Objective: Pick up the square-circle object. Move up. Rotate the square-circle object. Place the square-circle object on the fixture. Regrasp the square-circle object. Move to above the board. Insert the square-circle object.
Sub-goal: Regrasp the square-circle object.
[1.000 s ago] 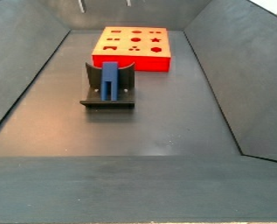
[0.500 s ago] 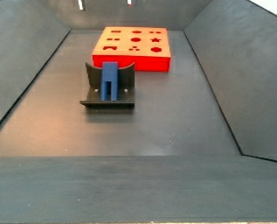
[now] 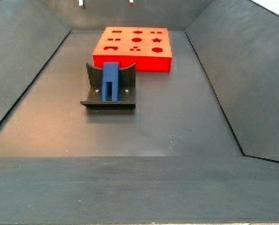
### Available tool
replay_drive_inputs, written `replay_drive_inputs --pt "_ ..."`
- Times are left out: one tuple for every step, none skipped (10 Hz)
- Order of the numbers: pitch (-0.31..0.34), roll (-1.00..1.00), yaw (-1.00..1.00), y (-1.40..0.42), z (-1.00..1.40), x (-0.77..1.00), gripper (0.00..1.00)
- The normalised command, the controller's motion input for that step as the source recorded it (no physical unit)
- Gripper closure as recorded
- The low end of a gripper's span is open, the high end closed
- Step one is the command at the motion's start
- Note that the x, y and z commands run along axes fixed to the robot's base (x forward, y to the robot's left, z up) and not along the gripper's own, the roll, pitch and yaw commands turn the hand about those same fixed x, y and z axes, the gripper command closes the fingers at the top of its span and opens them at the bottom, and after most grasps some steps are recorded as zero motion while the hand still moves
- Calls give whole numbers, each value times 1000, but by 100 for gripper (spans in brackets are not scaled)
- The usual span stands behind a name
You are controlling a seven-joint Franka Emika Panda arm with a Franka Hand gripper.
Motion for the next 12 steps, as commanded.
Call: replay_drive_inputs --pt "115 1000 68 -34 -13 83 0" --pt "146 842 91 -40 -11 91 0" --pt "146 644 110 -40 -14 96 0" --pt "139 450 129 -40 -16 97 0" --pt "106 242 161 -28 -6 83 0" --pt "94 33 210 75 -1000 33 0" --pt "58 3 215 76 -1000 35 0" --pt "28 -1 208 73 -1000 44 0" --pt "-41 8 181 62 -1000 60 0" --pt "-67 13 167 59 -1000 65 0" --pt "-102 35 123 56 -1000 76 0" --pt "-121 62 77 52 -1000 89 0"
